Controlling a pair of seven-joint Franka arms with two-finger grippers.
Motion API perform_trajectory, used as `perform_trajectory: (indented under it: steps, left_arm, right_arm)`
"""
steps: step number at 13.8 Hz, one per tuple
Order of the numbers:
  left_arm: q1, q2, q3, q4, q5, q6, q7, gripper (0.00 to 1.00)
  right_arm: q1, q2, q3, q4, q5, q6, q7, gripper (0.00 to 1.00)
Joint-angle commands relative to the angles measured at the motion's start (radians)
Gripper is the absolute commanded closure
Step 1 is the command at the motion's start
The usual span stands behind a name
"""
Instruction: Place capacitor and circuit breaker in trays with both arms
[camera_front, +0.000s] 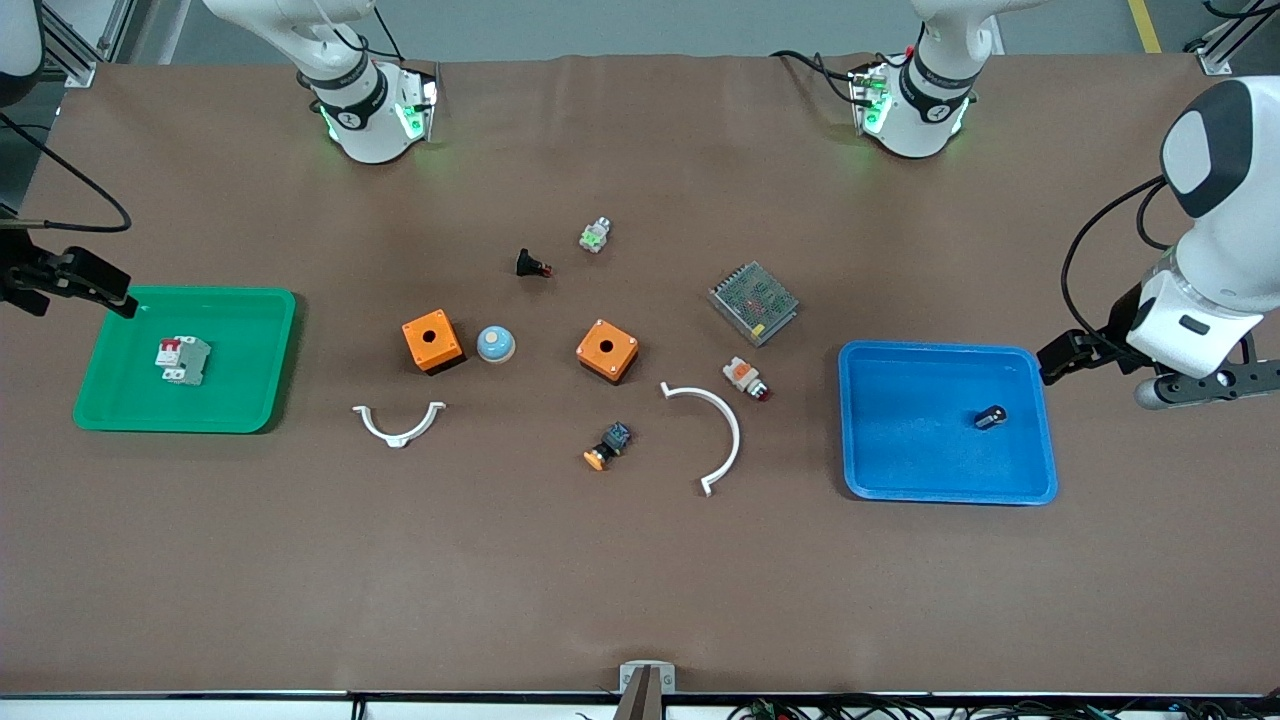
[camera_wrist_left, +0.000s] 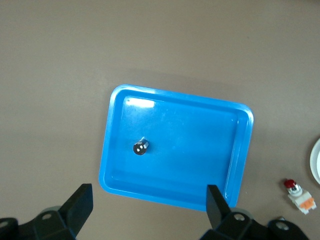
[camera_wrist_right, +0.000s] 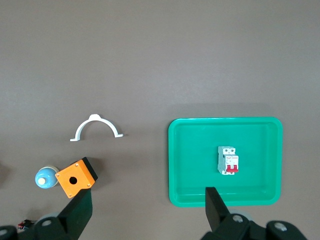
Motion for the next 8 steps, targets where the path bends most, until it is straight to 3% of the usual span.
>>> perform_trajectory:
  steps: [1,8]
  left_arm:
    - [0.003,-0.011,-0.006,0.064,-0.019,-0.085,0.042,0.0]
    - [0.002,-0.012,-0.038,0.186,-0.018,-0.222,0.023,0.0]
  right_arm:
    - [-0.014,-0.047,0.004,-0.065,-0.005,0.02,-0.002,0.0]
    - [-0.014,-0.052,0.004,-0.068,-0.016,0.017,-0.004,0.0]
